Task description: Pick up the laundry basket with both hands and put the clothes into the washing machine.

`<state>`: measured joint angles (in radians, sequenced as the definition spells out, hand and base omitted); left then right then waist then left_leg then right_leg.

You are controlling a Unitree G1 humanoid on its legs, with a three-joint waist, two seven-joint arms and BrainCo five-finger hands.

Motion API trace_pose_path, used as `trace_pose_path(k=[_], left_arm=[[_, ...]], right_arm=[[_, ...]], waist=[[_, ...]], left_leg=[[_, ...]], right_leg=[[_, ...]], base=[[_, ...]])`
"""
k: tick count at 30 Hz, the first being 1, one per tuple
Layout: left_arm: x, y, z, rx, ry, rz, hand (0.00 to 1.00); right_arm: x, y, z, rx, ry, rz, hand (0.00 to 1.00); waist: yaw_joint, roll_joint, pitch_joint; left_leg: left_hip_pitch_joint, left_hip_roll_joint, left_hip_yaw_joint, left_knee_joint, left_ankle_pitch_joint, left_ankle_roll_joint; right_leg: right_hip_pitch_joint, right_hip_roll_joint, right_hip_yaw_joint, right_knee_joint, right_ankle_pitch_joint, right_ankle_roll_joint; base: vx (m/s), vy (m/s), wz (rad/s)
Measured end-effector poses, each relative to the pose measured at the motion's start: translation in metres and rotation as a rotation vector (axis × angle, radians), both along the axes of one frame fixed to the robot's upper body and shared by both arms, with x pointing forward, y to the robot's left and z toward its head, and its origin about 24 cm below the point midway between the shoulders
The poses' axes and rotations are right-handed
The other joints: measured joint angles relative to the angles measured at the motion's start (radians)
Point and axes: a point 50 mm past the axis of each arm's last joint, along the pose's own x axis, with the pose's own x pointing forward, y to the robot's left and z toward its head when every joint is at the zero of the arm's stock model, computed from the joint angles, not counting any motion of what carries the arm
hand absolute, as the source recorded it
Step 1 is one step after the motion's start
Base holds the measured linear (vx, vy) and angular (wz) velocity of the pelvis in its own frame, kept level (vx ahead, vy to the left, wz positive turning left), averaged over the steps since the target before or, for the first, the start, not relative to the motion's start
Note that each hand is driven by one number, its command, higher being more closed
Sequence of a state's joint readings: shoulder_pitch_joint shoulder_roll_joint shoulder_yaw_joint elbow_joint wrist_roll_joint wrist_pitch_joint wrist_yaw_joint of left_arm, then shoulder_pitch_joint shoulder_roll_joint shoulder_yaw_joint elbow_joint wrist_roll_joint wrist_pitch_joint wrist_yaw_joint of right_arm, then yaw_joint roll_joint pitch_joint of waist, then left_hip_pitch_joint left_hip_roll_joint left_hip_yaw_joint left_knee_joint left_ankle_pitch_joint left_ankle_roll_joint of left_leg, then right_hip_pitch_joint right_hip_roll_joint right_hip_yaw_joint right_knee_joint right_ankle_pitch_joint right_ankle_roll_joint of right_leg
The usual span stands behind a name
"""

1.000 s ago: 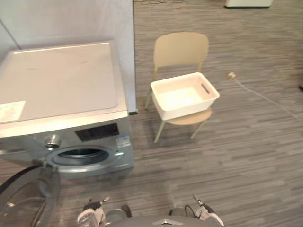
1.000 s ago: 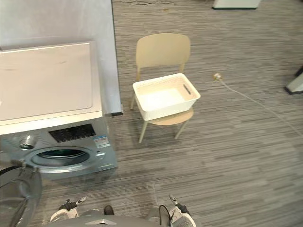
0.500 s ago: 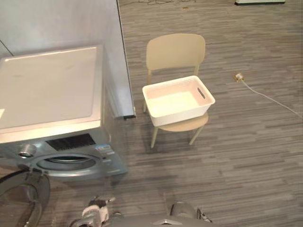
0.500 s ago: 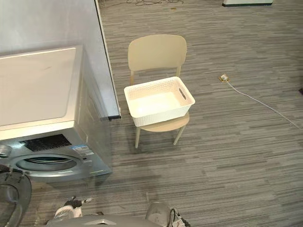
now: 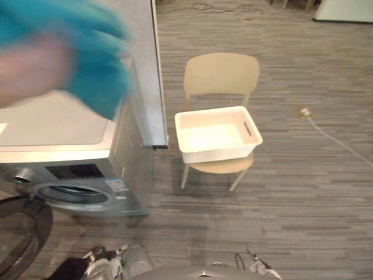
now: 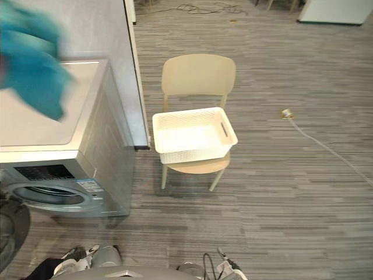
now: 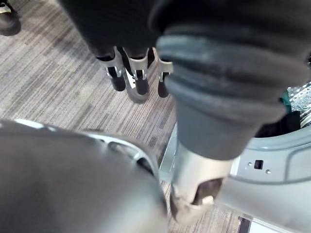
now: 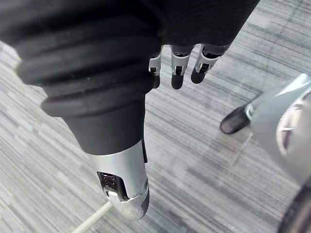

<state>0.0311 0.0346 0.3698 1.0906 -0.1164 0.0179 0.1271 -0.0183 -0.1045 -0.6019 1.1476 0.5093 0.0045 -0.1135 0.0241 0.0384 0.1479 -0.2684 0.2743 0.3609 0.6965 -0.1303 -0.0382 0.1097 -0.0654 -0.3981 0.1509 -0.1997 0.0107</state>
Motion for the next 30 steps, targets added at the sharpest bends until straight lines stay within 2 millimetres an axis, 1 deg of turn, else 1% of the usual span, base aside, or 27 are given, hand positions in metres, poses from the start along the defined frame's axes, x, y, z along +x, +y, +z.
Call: trace_pose_path(k=[1,2,3,4,5,6,7,9,11,12,13,14,15,16,17,18,19,20,22,23,24,25,26,27,28,29,30], left_arm=[[0.001,-0.003,0.000,-0.007,-0.003,-0.003,0.00],[-0.001,-0.007,-0.001,-0.016,0.004,-0.019,0.00],[-0.001,-0.008,-0.002,-0.020,0.006,-0.023,0.00],[0.002,-0.004,0.000,-0.011,-0.004,-0.026,0.00],[0.004,-0.003,0.000,-0.008,-0.010,-0.023,0.00],[0.001,-0.001,0.000,-0.013,-0.008,0.020,0.00],[-0.007,-0.001,-0.002,-0.020,0.006,0.058,0.00],[-0.012,-0.001,-0.003,-0.022,0.018,0.062,0.00],[-0.012,-0.005,-0.003,-0.031,0.017,0.062,0.00],[-0.010,-0.010,-0.004,-0.044,0.013,0.059,0.00],[-0.002,-0.015,-0.003,-0.055,0.001,0.042,0.00],[-0.001,-0.016,-0.003,-0.055,0.000,0.030,0.00],[0.002,-0.015,-0.002,-0.047,-0.005,0.004,0.00],[0.005,-0.012,-0.001,-0.037,-0.009,-0.012,0.00],[0.006,-0.011,0.000,-0.028,-0.008,-0.029,0.00],[0.006,-0.011,0.000,-0.027,-0.008,-0.029,0.00],[0.006,-0.011,0.000,-0.028,-0.009,-0.028,0.00],[0.007,-0.012,0.000,-0.030,-0.011,-0.030,0.00],[0.010,-0.014,0.000,-0.033,-0.019,-0.030,0.00],[0.008,-0.015,0.000,-0.034,-0.014,-0.027,0.00],[0.008,-0.015,-0.001,-0.035,-0.012,-0.027,0.00],[0.007,-0.015,-0.001,-0.033,-0.009,-0.030,0.00],[0.002,-0.011,-0.002,-0.023,0.003,-0.033,0.00],[-0.004,-0.008,-0.003,-0.017,0.023,-0.031,0.00],[-0.009,0.000,-0.003,-0.001,0.044,-0.029,0.00],[-0.011,-0.003,-0.004,-0.012,0.054,-0.027,0.00],[-0.016,-0.016,-0.008,-0.054,0.070,-0.002,0.00]], right_arm=[[0.003,0.002,0.000,0.004,-0.007,0.003,0.00],[0.006,0.003,0.001,0.008,-0.020,-0.006,0.00],[0.008,0.009,0.000,0.024,-0.027,-0.013,0.00],[0.013,0.021,-0.002,0.054,-0.040,-0.012,0.00],[0.017,0.026,-0.002,0.065,-0.053,-0.005,0.00],[0.027,0.034,0.000,0.073,-0.085,0.010,0.00],[0.036,0.044,0.002,0.078,-0.117,0.056,0.00],[0.037,0.051,0.003,0.085,-0.131,0.085,0.00],[0.036,0.054,0.002,0.091,-0.134,0.102,0.00],[0.035,0.053,0.002,0.087,-0.130,0.108,0.00],[0.037,0.049,0.004,0.068,-0.137,0.121,0.00],[0.036,0.048,0.004,0.062,-0.138,0.123,0.00],[0.035,0.046,0.005,0.055,-0.139,0.122,0.00],[0.031,0.045,0.004,0.051,-0.133,0.120,0.00],[0.027,0.041,0.003,0.043,-0.121,0.119,0.00],[0.025,0.039,0.003,0.039,-0.114,0.119,0.00],[0.012,0.036,0.000,0.035,-0.083,0.109,0.00],[-0.002,0.035,-0.003,0.040,-0.050,0.088,0.00],[-0.017,0.033,-0.007,0.052,-0.015,0.035,0.00],[-0.023,0.030,-0.008,0.052,0.002,0.003,0.00],[-0.030,0.028,-0.008,0.056,0.015,-0.020,0.00],[-0.032,0.028,-0.009,0.062,0.022,-0.028,0.00],[-0.038,0.031,-0.012,0.083,0.047,-0.047,0.00],[-0.043,0.034,-0.013,0.099,0.063,-0.060,0.00],[-0.053,0.040,-0.017,0.131,0.101,-0.076,0.00],[-0.054,0.039,-0.017,0.134,0.107,-0.089,0.00],[-0.052,0.022,-0.014,0.096,0.104,-0.089,0.00]], waist=[[0.006,0.001,-0.001],[0.012,0.013,-0.010],[0.011,0.007,-0.016],[0.012,-0.027,-0.006],[0.016,-0.037,-0.001],[0.033,-0.042,0.001],[0.035,-0.042,0.000],[0.031,-0.043,-0.023],[0.033,-0.040,-0.040],[0.031,-0.032,-0.045],[0.023,-0.029,-0.043],[0.023,-0.035,-0.039],[0.024,-0.038,-0.032],[0.022,-0.046,-0.029],[0.013,-0.054,-0.026],[0.009,-0.055,-0.027],[0.000,-0.054,-0.029],[-0.006,-0.054,-0.029],[-0.010,-0.050,-0.029],[-0.011,-0.045,-0.030],[-0.010,-0.042,-0.031],[-0.010,-0.043,-0.031],[-0.013,-0.055,-0.042],[-0.014,-0.077,-0.053],[-0.018,-0.093,-0.067],[-0.017,-0.075,-0.069],[-0.022,-0.019,-0.076]], left_leg=[[0.009,-0.084,0.014,-0.093,-0.020,-0.013],[0.051,-0.157,0.009,-0.271,-0.016,0.018],[0.090,-0.181,-0.011,-0.348,-0.016,0.030],[0.132,-0.226,-0.019,-0.467,0.038,0.063],[0.145,-0.234,-0.015,-0.499,0.051,0.067],[0.171,-0.237,-0.002,-0.531,0.064,0.067],[0.213,-0.240,0.008,-0.554,0.068,0.066],[0.243,-0.249,0.014,-0.587,0.068,0.066],[0.267,-0.258,0.021,-0.636,0.077,0.065],[0.277,-0.258,0.029,-0.673,0.072,0.058],[0.282,-0.254,0.033,-0.690,0.073,0.056],[0.286,-0.253,0.038,-0.689,0.073,0.056],[0.292,-0.248,0.052,-0.679,0.066,0.055],[0.306,-0.243,0.053,-0.668,0.060,0.053],[0.327,-0.227,0.047,-0.645,0.046,0.039],[0.337,-0.218,0.042,-0.630,0.038,0.035],[0.342,-0.204,0.022,-0.608,0.025,0.026],[0.349,-0.201,0.000,-0.606,0.032,0.027],[0.349,-0.201,-0.025,-0.607,0.038,0.017],[0.350,-0.200,-0.047,-0.606,0.035,0.007],[0.347,-0.188,-0.072,-0.605,0.033,-0.014],[0.346,-0.180,-0.080,-0.604,0.032,-0.030],[0.342,-0.163,-0.102,-0.609,0.031,-0.083],[0.338,-0.162,-0.121,-0.617,0.033,-0.106],[0.354,-0.154,-0.169,-0.657,0.046,-0.144],[0.364,-0.137,-0.205,-0.682,0.052,-0.157],[0.377,-0.086,-0.270,-0.703,0.060,-0.170]], right_leg=[[0.000,-0.006,-0.006,-0.004,0.001,0.002],[-0.004,0.003,-0.007,-0.005,0.003,0.007],[-0.007,0.001,-0.004,-0.010,0.003,0.008],[-0.011,-0.014,0.016,-0.027,0.016,0.019],[-0.007,-0.018,0.022,-0.035,0.025,0.022],[-0.002,-0.019,0.037,-0.038,0.042,0.022],[0.016,-0.020,0.057,-0.033,0.051,0.017],[0.024,-0.025,0.059,-0.028,0.052,0.018],[0.006,-0.035,0.059,0.007,0.049,0.022],[-0.049,-0.047,0.061,0.111,0.036,0.033],[-0.170,-0.077,0.065,0.330,0.024,0.051],[-0.212,-0.092,0.074,0.415,0.029,0.061],[-0.275,-0.114,0.102,0.549,0.049,0.090],[-0.326,-0.129,0.128,0.671,0.063,0.108],[-0.365,-0.133,0.156,0.789,0.062,0.109],[-0.376,-0.130,0.173,0.825,0.055,0.100],[-0.381,-0.132,0.193,0.835,0.044,0.097],[-0.372,-0.162,0.196,0.788,0.032,0.084],[-0.367,-0.225,0.195,0.698,0.012,0.074],[-0.361,-0.280,0.207,0.611,0.011,0.067],[-0.342,-0.306,0.258,0.481,0.028,0.050],[-0.332,-0.311,0.291,0.415,0.044,0.047],[-0.308,-0.312,0.352,0.262,0.116,0.056],[-0.295,-0.313,0.368,0.212,0.190,0.065],[-0.262,-0.302,0.359,0.185,0.127,0.194],[-0.251,-0.281,0.346,0.168,0.092,0.237],[-0.243,-0.216,0.301,0.173,0.079,0.204]], base=[[0.07,0.083,0.26],[0.08,0.077,0.32],[0.10,0.059,0.39],[0.07,0.021,0.34],[0.07,0.023,0.12],[0.04,0.023,-0.22],[0.04,0.034,-0.31],[0.03,0.037,-0.19],[0.00,0.040,-0.22],[-0.05,0.083,-0.34],[-0.04,0.086,-0.34],[-0.01,0.061,-0.29],[0.02,-0.003,-0.22],[0.05,-0.053,-0.13],[0.08,-0.086,0.02],[0.09,-0.127,0.30],[0.12,-0.167,0.57],[0.15,-0.238,0.71],[0.15,-0.230,0.51],[0.18,-0.334,0.37],[0.22,-0.421,0.32],[0.20,-0.543,0.31],[0.15,-0.499,0.25],[0.18,-0.666,0.37],[0.13,-0.468,0.25],[0.20,-0.510,0.21],[0.23,-0.411,0.14]])
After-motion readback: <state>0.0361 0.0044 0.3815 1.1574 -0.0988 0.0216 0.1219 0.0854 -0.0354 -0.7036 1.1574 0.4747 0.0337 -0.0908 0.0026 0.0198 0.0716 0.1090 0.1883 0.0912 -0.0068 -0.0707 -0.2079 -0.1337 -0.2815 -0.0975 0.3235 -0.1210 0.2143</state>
